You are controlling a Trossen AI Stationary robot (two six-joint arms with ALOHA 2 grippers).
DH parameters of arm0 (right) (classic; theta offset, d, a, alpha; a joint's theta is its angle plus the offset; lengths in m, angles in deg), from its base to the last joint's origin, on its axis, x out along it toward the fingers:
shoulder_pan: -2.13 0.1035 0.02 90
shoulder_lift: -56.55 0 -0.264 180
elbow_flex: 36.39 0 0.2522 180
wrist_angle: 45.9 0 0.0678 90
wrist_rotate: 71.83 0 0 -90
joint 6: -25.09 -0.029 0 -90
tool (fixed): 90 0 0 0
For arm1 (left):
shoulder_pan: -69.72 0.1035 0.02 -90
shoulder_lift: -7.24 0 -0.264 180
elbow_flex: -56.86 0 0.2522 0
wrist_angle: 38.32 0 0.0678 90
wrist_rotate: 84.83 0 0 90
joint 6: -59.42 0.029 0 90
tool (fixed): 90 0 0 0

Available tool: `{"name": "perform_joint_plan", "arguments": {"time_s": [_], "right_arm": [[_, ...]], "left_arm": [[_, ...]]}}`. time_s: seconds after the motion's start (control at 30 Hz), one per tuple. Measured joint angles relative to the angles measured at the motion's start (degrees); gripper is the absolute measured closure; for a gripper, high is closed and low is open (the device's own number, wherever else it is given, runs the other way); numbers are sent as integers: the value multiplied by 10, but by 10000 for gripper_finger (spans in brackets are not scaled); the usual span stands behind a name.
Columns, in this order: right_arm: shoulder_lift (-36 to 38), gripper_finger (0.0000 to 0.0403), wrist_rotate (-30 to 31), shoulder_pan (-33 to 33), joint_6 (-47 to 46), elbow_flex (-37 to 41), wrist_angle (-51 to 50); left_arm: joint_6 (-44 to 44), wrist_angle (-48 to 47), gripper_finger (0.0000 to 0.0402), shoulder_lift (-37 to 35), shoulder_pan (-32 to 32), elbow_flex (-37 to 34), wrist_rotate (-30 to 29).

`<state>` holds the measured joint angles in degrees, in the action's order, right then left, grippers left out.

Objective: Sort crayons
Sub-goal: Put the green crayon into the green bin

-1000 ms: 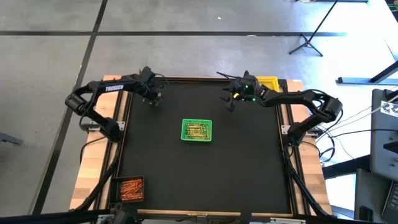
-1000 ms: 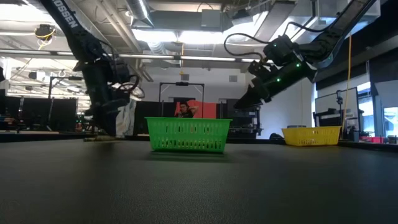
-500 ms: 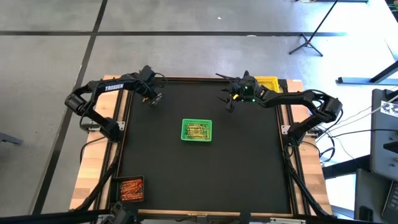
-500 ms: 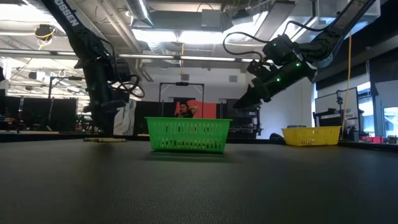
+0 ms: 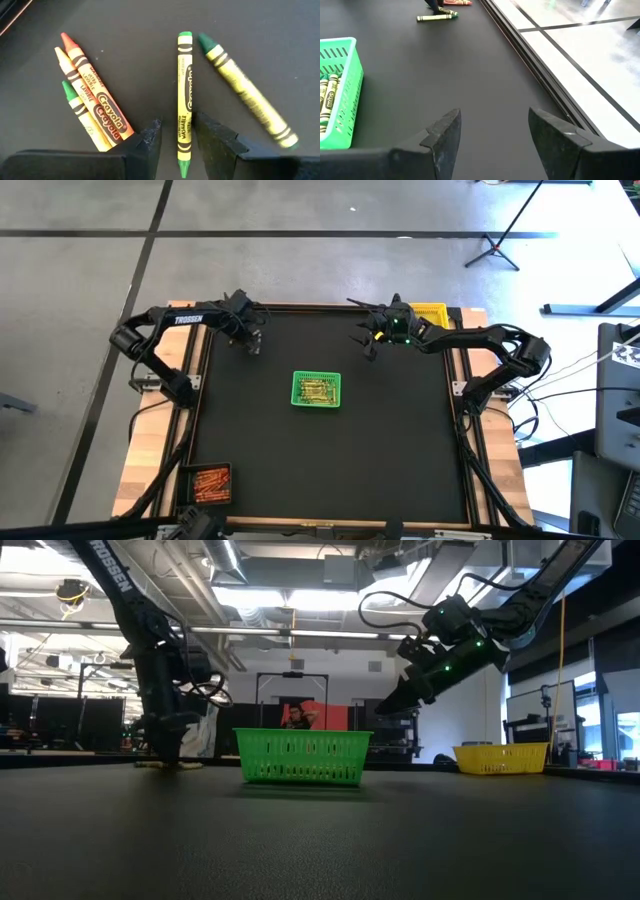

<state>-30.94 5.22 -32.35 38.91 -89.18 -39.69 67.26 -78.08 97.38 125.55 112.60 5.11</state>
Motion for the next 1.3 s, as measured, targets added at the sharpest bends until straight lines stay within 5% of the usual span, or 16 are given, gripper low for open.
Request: {"name": "perform_joint_plan", "arguments": {"time_s": [0.4, 0.6, 0.9, 1.3], "right_arm": [[0, 172, -1, 0, 0, 0, -2], [1, 172, -1, 0, -13, 0, -6], [1, 172, 1, 12, -16, 0, -6], [1, 172, 3, 58, -14, 0, -5]], "left_arm": [[3, 0, 393, 8, -3, 2, 0], [-1, -35, 385, -45, -34, 25, -14], [3, 7, 387, -153, -167, 43, 25], [-34, 137, 384, -111, -353, 43, 57]]}}
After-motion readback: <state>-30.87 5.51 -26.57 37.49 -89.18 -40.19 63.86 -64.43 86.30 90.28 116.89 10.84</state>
